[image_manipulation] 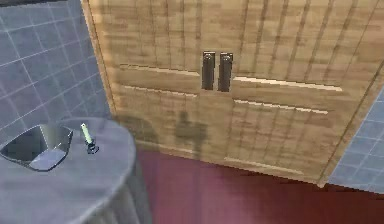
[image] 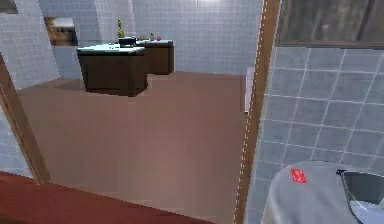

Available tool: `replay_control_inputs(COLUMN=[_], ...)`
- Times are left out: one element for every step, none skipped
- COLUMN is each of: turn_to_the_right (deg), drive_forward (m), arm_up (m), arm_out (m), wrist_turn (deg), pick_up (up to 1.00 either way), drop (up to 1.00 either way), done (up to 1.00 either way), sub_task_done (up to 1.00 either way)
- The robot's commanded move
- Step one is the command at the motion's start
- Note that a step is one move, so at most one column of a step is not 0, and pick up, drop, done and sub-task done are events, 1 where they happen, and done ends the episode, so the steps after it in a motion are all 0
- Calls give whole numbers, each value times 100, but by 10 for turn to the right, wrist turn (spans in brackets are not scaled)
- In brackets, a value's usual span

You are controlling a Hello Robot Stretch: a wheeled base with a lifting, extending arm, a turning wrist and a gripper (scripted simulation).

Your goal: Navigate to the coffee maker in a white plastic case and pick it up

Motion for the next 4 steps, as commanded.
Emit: replay_control_inputs(turn_to_the_right=[30,0,60,0], drive_forward=[0,60,0,100], arm_up=[0,0,0,0], arm_out=[0,0,0,0], wrist_turn=[0,0,0,0], pick_up=[0,0,0,0], drop=[0,0,0,0], done=[0,0,0,0], sub_task_done=[0,0,0,0])
